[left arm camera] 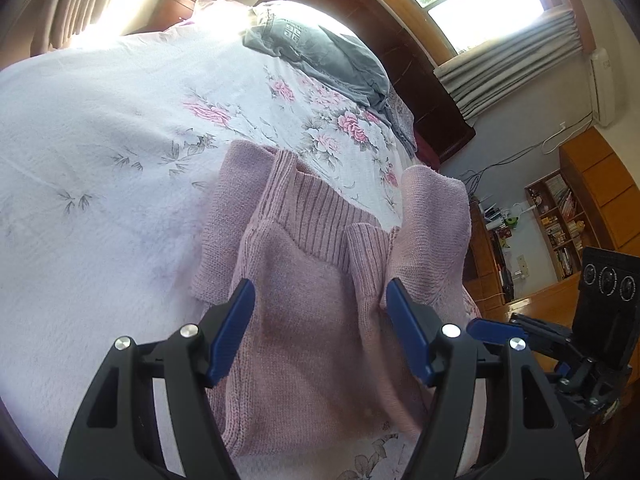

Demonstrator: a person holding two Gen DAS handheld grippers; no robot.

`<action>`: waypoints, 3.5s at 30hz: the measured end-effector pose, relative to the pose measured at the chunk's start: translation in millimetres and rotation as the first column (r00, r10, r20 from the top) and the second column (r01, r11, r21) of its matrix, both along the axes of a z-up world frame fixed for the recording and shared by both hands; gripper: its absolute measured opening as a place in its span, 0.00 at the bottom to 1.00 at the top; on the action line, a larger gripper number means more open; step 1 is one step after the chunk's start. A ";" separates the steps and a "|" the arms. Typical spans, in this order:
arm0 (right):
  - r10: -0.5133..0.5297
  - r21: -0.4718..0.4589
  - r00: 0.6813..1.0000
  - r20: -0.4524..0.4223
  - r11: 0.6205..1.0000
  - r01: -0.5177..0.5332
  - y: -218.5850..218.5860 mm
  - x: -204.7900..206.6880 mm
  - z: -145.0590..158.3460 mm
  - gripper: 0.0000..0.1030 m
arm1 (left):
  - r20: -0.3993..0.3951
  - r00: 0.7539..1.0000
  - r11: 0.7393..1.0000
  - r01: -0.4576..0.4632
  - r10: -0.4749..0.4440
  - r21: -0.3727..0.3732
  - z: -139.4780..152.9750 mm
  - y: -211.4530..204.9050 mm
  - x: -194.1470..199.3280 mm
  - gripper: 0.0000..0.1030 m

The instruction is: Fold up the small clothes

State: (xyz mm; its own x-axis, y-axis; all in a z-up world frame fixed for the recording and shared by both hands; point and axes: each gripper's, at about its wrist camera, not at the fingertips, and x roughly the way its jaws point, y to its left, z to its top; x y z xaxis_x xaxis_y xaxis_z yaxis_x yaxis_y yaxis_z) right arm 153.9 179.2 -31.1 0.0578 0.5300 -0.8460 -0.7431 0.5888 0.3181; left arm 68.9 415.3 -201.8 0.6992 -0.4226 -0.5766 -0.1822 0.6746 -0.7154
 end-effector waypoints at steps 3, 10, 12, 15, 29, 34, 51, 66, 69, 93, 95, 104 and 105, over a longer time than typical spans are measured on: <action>0.008 -0.030 0.999 0.050 1.000 -0.007 -15.0 -12.6 4.7 0.79 | 0.002 1.000 1.000 0.013 -0.013 0.001 2.2 -3.9 1.3 0.65; 0.128 -0.132 0.985 0.117 0.985 -0.113 -10.1 -66.2 -41.7 0.78 | -0.008 0.998 0.998 0.063 -0.063 0.014 9.0 -18.9 8.7 0.65; 0.149 -0.147 0.981 0.122 0.980 -0.131 -2.3 -76.2 -57.9 0.76 | -0.014 0.997 0.997 0.077 -0.076 0.025 11.6 -22.3 10.3 0.65; 0.209 -0.239 0.955 0.209 0.958 -0.158 13.4 -90.6 -82.1 0.75 | -0.024 0.996 0.996 0.087 -0.086 0.034 13.8 -24.9 9.3 0.65; 0.060 -0.019 0.994 0.096 0.998 -0.059 -27.6 -57.4 -60.1 0.14 | -0.066 0.989 0.989 0.125 -0.131 -0.085 -3.6 -35.7 13.5 0.68; -0.003 0.136 1.000 0.021 0.991 0.000 -58.2 -52.4 -32.1 0.14 | -0.050 0.987 0.963 0.138 -0.153 -0.234 -17.7 -51.3 35.0 0.69; -0.081 0.251 0.997 -0.006 0.965 0.080 -89.8 -48.7 -17.8 0.14 | -0.029 0.976 0.944 0.199 -0.214 -0.264 -5.5 -114.6 110.9 0.27; 0.085 0.314 0.996 -0.001 0.946 -0.080 1.9 -62.2 -9.7 0.14 | 0.134 0.984 0.986 0.132 -0.118 -0.098 59.8 -20.9 64.7 0.21; 0.115 0.263 0.993 0.001 0.958 -0.111 30.7 -68.9 -23.8 0.14 | 0.097 0.992 0.990 0.092 -0.082 -0.110 37.5 7.9 56.0 0.21; -0.134 0.201 0.988 -0.074 0.969 0.147 -43.8 -80.4 -55.9 0.52 | -0.028 0.999 1.000 0.023 -0.023 0.002 -4.6 25.1 -57.6 0.50; -0.217 0.150 0.973 -0.081 0.962 0.227 -63.6 -73.9 -64.0 0.54 | -0.054 0.998 0.999 0.036 -0.035 0.021 -6.8 8.7 -74.9 0.53; -0.302 0.129 0.882 -0.362 0.921 0.368 -100.1 -27.9 -135.5 0.39 | -0.232 0.972 0.999 0.048 -0.050 -0.015 -60.2 -18.7 -83.3 0.27; -0.294 0.131 0.877 -0.379 0.921 0.366 -98.8 -25.7 -138.9 0.31 | -0.237 0.971 0.999 0.034 -0.041 -0.035 -61.8 -14.9 -83.5 0.24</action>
State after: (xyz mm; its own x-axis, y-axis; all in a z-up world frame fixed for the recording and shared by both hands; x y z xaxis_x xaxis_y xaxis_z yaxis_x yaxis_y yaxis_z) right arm 128.3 80.4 -169.9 -0.0181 0.6861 -0.7273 -0.3376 0.6805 0.6504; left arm -14.6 400.4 -263.6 0.5271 -0.4659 -0.7107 -0.3242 0.6628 -0.6749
